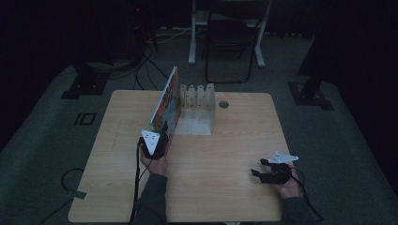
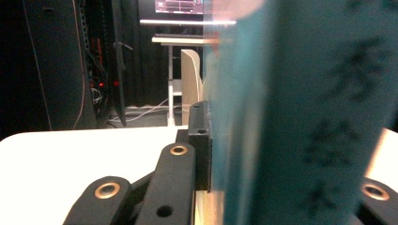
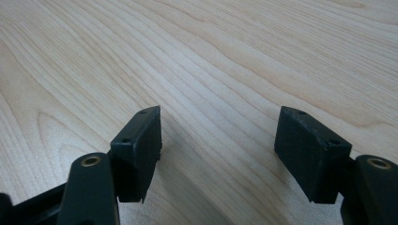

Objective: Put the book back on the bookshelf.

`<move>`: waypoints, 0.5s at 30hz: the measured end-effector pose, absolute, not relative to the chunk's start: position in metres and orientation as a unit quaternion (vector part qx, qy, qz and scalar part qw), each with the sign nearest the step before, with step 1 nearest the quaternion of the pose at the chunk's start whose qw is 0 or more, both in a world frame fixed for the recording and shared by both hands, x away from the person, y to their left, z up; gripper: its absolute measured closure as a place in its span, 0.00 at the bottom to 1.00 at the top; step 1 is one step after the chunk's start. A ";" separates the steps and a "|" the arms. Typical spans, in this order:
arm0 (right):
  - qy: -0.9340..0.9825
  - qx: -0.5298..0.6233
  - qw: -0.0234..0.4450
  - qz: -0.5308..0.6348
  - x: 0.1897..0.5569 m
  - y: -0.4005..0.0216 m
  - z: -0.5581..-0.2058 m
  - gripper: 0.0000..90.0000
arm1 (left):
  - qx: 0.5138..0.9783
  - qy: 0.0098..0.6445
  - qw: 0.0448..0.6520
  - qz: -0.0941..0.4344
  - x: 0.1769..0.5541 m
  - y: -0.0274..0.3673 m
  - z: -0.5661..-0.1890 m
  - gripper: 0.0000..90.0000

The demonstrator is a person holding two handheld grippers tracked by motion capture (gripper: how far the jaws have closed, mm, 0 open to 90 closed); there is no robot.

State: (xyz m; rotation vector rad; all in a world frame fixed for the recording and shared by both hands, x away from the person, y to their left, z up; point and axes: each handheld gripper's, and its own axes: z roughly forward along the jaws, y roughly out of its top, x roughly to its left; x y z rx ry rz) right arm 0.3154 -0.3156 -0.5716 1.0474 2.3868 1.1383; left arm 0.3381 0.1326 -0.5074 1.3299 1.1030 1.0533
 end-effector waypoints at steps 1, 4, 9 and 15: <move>0.830 0.364 0.148 0.396 0.315 -0.316 -0.572 0.35 | 0.557 0.462 0.530 0.442 0.338 0.133 -0.507 0.89; 0.830 0.364 0.148 0.396 0.315 -0.316 -0.572 0.35 | 0.557 0.460 0.530 0.444 0.338 0.134 -0.508 0.89; 0.830 0.364 0.149 0.395 0.315 -0.315 -0.572 0.35 | 0.559 0.459 0.527 0.446 0.338 0.136 -0.509 0.87; 0.830 0.363 0.150 0.395 0.315 -0.315 -0.572 0.35 | 0.566 0.455 0.520 0.450 0.338 0.136 -0.511 0.85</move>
